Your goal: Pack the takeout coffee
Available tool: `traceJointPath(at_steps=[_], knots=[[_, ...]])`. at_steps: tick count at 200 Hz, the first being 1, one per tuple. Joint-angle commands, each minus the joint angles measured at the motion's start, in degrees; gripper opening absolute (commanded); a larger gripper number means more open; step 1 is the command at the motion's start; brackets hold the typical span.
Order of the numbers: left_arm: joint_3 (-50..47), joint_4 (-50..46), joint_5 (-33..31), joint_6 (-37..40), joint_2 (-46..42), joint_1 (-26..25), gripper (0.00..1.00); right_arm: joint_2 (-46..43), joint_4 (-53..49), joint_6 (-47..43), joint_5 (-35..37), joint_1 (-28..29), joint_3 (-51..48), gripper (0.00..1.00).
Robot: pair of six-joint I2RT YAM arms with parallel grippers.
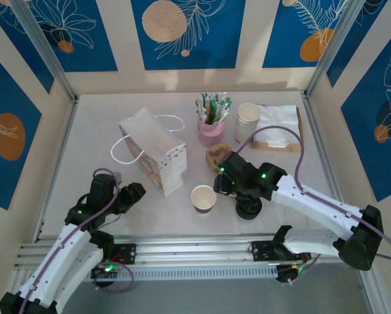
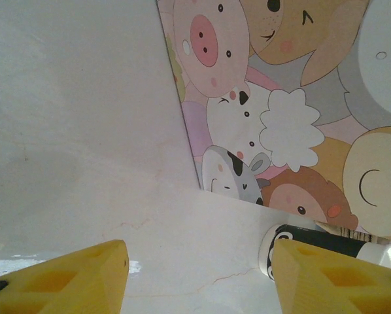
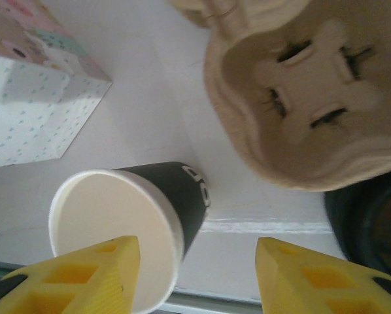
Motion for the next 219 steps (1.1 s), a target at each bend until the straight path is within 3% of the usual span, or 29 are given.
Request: traceJointPath(at_steps=[1, 34, 74, 219], knots=[[0.6, -1.38, -1.55, 0.66, -0.24, -0.75, 0.6, -2.81, -8.03, -3.79, -0.55, -3.6, 1.72, 0.51], [1.03, -1.65, -2.04, 0.11, -0.24, -0.76, 0.6, -5.8, -11.5, -8.86, -4.73, -10.86, -0.95, 0.6], [1.12, -2.67, -1.92, -0.77, -0.59, -0.8, 0.6, -8.35, -12.36, -9.75, -6.15, -14.84, -5.64, 0.72], [1.21, -5.61, -2.0, -1.8, -2.77, -0.84, 0.59, -2.14, -6.7, -6.35, -5.2, -15.17, -14.03, 0.84]])
